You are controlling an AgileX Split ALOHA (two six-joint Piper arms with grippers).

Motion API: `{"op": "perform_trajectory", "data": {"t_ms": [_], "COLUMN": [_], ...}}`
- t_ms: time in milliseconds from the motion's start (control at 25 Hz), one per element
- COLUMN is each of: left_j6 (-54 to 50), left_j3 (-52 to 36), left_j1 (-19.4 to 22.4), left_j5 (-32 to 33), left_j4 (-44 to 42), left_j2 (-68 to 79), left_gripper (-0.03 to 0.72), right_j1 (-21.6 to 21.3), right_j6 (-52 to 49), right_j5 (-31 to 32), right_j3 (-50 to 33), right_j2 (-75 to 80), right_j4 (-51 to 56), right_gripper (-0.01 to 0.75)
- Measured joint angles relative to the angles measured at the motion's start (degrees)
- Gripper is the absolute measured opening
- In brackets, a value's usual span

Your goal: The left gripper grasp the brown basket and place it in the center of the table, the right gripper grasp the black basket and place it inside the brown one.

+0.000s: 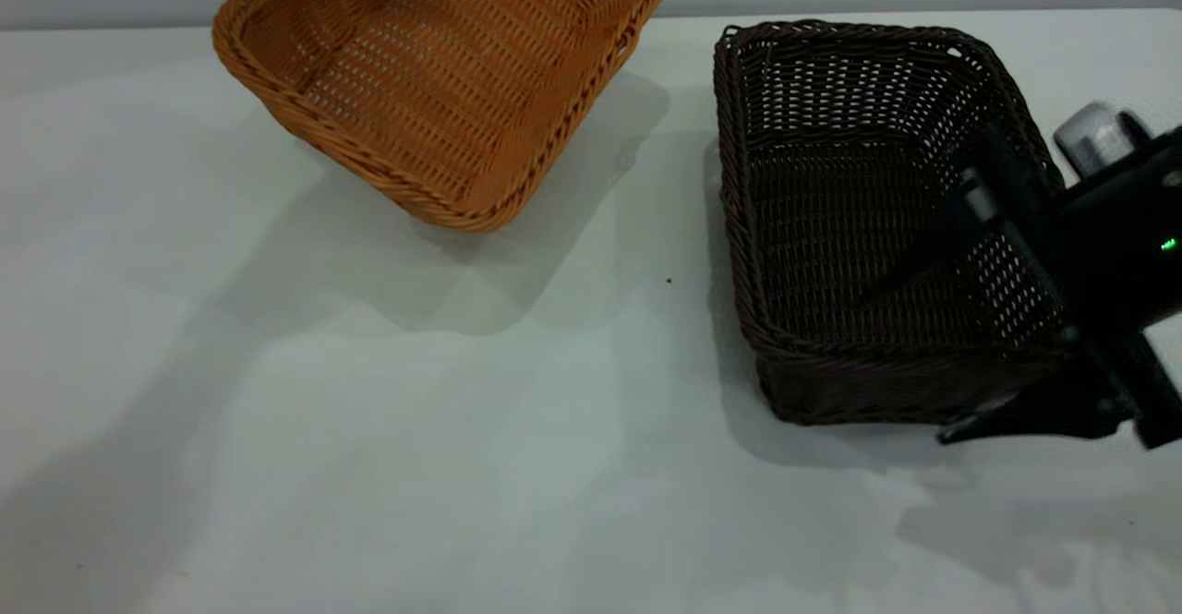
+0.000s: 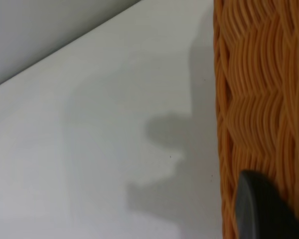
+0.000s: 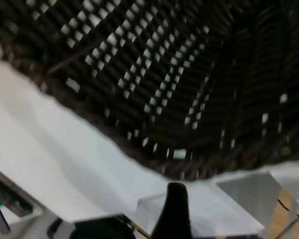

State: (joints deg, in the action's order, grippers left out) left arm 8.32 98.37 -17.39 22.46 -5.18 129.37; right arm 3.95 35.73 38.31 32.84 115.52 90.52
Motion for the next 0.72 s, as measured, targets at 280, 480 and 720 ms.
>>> {"op": "perform_trajectory", "data": {"t_ms": [280,480,720], "left_j6": [0.04,0.04,1.04], "left_j3": [0.0,0.0,0.0], "left_j1": [0.0,0.0,0.18], "left_j5": [0.13,0.37,1.23], "left_j4": [0.0,0.0,-0.69], "left_j2": [0.0,0.0,-0.06], "left_gripper": [0.079,0.079,0.079], "right_j1": [0.13,0.13,-1.39], "right_j6": [9.27,10.94,13.28], "right_j5": [-4.94,-8.0,-8.78], "right_j3": [0.38,1.08,4.29], "right_j2": [3.23,4.85,6.11], "right_j4": [11.42,11.77,14.12], "right_gripper": [0.587,0.454,0.12]}}
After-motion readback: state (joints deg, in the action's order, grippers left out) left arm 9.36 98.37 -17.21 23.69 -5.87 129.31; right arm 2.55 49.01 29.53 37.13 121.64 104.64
